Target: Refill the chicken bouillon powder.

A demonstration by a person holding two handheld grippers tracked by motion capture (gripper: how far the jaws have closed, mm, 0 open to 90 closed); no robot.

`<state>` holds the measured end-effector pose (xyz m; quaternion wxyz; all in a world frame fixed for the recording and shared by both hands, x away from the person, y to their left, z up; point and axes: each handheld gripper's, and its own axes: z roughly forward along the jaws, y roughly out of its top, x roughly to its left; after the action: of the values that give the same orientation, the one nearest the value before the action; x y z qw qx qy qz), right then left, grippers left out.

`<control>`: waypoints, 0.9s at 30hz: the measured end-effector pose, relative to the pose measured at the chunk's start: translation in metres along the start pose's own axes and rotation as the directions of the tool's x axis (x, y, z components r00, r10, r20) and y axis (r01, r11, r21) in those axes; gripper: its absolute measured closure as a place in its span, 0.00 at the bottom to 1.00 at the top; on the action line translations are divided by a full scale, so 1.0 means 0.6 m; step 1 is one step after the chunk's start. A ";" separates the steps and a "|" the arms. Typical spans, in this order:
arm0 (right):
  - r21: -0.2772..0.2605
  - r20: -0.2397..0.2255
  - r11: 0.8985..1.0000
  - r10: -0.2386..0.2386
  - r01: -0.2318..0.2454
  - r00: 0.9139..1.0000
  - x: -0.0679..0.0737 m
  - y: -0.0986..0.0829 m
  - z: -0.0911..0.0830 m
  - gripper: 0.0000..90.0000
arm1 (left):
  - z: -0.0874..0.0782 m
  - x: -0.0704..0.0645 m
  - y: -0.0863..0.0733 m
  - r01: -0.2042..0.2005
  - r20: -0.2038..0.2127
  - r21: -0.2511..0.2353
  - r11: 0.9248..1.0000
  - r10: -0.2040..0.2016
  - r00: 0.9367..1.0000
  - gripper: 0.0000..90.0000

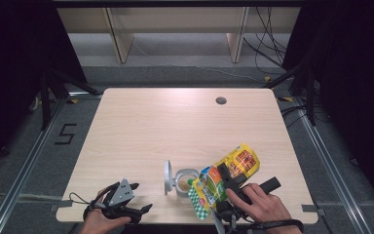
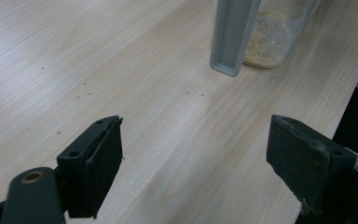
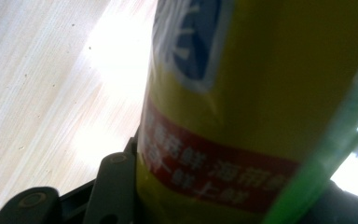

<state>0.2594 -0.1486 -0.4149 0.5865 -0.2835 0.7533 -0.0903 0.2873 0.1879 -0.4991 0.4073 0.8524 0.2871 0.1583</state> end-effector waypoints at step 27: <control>-0.001 -0.003 1.000 0.003 -0.003 1.000 0.001 -0.004 -0.001 0.63 | 0.000 -0.001 0.000 0.010 0.008 -0.005 1.000 -0.010 1.000 0.20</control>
<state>0.2597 -0.1507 -0.4142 0.5854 -0.2825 0.7546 -0.0897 0.2870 0.1874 -0.4994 0.4113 0.8505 0.2895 0.1537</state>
